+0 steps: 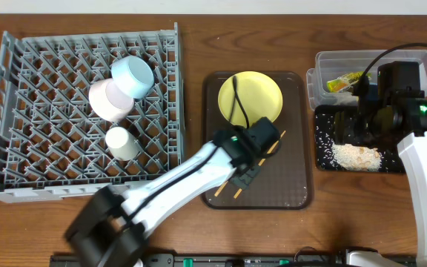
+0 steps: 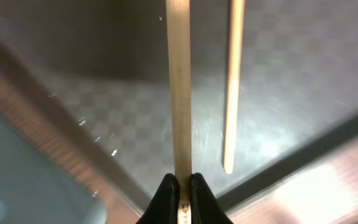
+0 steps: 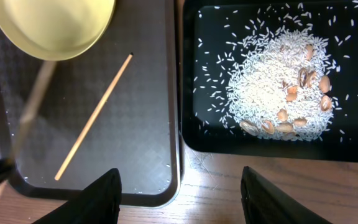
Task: Sort waste into correct bins and load items into the dishwasher rack
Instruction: 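Lift the chopstick with the left gripper and carry it to the rack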
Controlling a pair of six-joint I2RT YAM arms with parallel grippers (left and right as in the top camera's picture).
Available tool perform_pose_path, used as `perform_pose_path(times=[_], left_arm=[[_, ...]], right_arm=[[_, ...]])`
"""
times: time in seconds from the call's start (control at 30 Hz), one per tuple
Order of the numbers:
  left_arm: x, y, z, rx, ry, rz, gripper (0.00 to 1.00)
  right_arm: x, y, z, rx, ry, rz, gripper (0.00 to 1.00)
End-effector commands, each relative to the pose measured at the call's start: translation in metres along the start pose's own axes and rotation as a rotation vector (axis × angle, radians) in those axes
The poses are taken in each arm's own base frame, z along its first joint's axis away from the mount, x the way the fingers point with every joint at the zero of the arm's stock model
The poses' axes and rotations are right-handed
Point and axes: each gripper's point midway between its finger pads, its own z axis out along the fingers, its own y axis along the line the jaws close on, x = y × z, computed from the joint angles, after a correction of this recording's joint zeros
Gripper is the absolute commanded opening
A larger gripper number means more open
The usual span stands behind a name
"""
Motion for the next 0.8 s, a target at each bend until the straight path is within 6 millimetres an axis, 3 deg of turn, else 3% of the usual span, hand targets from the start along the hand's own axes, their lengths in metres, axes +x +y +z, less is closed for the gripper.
perform_pose_path(times=[0.0,0.17,0.37,0.6,0.77], left_arm=[[-0.009,0.011,-0.034,-0.010,-0.092,0.016,0.06],[-0.015,0.068,-0.068,-0.108,-0.200,-0.118,0.06],[-0.013,0.153,-0.073,-0.153,-0.238,-0.403,0.06],[-0.006,0.195,-0.048,-0.058,-0.192,-0.588,0.06],[-0.002,0.201,-0.022,-0.048,-0.125,-0.611,0.06]], right_arm=[[0.000,-0.006,-0.001,0.014,-0.004,0.003,0.59],[0.000,-0.006,-0.001,0.015,-0.003,0.002,0.60],[0.000,-0.006,-0.001,0.014,-0.004,0.003,0.60],[-0.001,-0.006,-0.001,0.013,-0.006,0.002,0.60],[-0.001,-0.006,-0.001,0.014,-0.005,0.002,0.60]])
